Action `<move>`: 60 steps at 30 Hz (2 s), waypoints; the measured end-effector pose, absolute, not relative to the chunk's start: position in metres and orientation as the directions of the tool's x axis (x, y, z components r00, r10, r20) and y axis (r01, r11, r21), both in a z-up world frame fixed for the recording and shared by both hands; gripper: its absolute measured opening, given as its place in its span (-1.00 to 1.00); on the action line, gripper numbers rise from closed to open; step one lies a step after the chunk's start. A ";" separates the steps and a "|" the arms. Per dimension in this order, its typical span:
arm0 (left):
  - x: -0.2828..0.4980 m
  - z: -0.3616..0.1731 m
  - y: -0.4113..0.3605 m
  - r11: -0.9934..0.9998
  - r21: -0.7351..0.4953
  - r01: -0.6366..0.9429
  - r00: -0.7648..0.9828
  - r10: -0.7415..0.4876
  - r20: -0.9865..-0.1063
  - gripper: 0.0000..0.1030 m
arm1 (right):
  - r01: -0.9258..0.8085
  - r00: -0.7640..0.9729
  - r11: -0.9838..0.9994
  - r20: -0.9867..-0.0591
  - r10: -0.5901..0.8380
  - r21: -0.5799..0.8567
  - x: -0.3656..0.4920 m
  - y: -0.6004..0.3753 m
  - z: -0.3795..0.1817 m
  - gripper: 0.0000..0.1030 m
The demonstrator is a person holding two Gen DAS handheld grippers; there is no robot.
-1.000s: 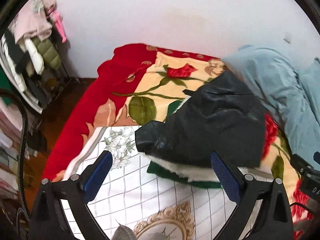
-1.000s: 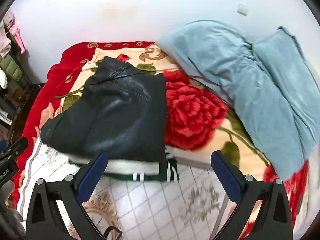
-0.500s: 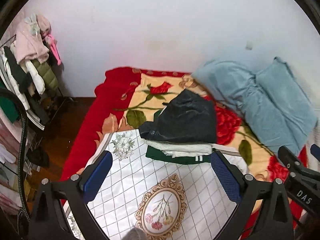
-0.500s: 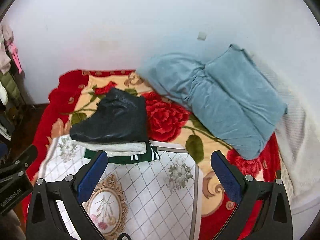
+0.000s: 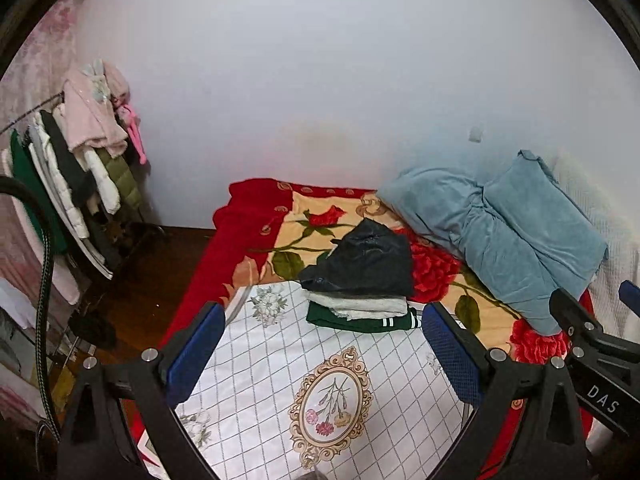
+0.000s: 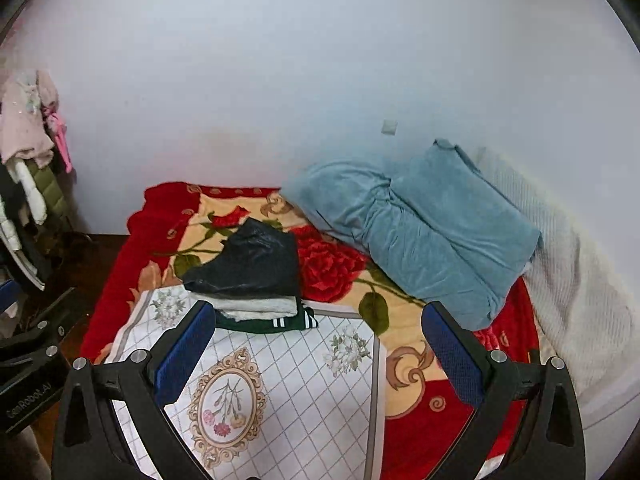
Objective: Fold large clothes
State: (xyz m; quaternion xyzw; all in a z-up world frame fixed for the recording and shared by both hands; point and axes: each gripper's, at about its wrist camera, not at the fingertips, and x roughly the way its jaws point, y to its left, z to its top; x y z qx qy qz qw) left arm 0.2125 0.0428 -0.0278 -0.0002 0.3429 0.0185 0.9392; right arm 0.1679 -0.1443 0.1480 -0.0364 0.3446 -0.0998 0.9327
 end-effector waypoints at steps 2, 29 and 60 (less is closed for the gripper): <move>0.202 -0.023 0.042 0.999 0.010 -0.037 0.767 0.035 -0.641 0.95 | 0.154 0.754 0.979 -0.625 -0.205 -0.135 0.151 -0.143 0.159 1.00; 0.125 0.009 0.042 0.996 0.028 -0.080 0.815 0.081 -0.573 0.96 | 0.140 0.802 0.986 -0.573 -0.169 -0.095 0.066 -0.145 0.202 1.00; 0.107 0.012 0.043 0.995 0.021 -0.098 0.816 0.092 -0.571 0.96 | 0.107 0.813 0.988 -0.562 -0.152 -0.112 0.051 -0.149 0.210 1.00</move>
